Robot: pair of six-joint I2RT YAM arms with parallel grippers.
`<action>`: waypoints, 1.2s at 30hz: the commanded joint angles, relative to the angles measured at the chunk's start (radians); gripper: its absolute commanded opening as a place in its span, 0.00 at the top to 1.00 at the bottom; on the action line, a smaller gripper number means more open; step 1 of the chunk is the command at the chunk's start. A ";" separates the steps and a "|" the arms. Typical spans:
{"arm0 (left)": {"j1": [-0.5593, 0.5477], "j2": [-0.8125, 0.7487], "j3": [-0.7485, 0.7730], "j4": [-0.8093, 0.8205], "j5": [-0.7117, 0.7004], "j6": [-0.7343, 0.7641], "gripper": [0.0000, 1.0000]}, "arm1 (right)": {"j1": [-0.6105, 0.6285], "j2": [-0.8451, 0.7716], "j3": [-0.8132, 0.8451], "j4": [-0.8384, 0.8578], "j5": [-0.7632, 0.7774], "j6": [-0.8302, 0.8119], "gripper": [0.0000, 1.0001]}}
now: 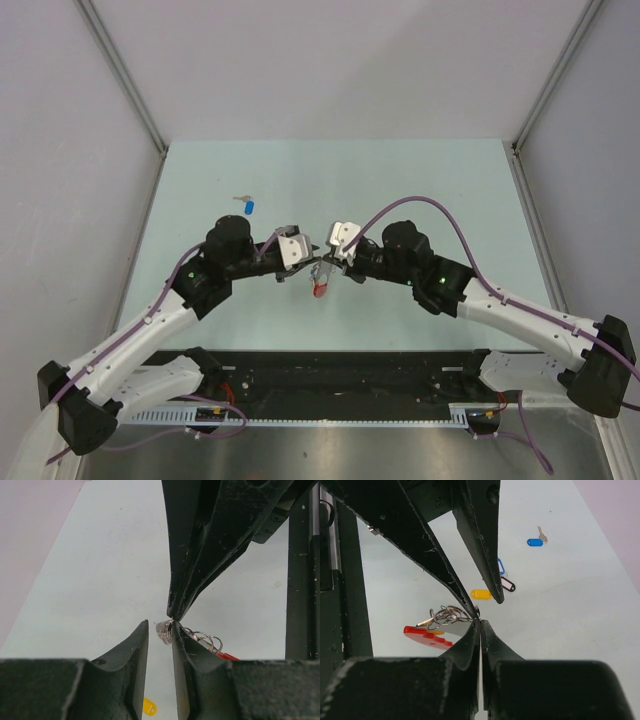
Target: Put the keys on the keyring
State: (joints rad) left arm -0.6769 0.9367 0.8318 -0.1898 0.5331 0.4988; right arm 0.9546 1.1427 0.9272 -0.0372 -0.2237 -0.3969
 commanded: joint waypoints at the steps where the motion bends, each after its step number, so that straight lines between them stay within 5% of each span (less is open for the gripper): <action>1: -0.007 0.004 0.000 -0.007 -0.041 0.040 0.71 | 0.009 -0.003 0.056 0.040 0.009 -0.006 1.00; 36: -0.016 0.027 0.015 -0.037 0.007 0.063 0.85 | 0.024 0.012 0.076 -0.012 0.004 -0.028 1.00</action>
State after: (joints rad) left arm -0.6876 0.9623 0.8318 -0.2375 0.5198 0.5343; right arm 0.9676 1.1542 0.9428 -0.0738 -0.2142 -0.4137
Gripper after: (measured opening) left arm 0.169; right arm 0.009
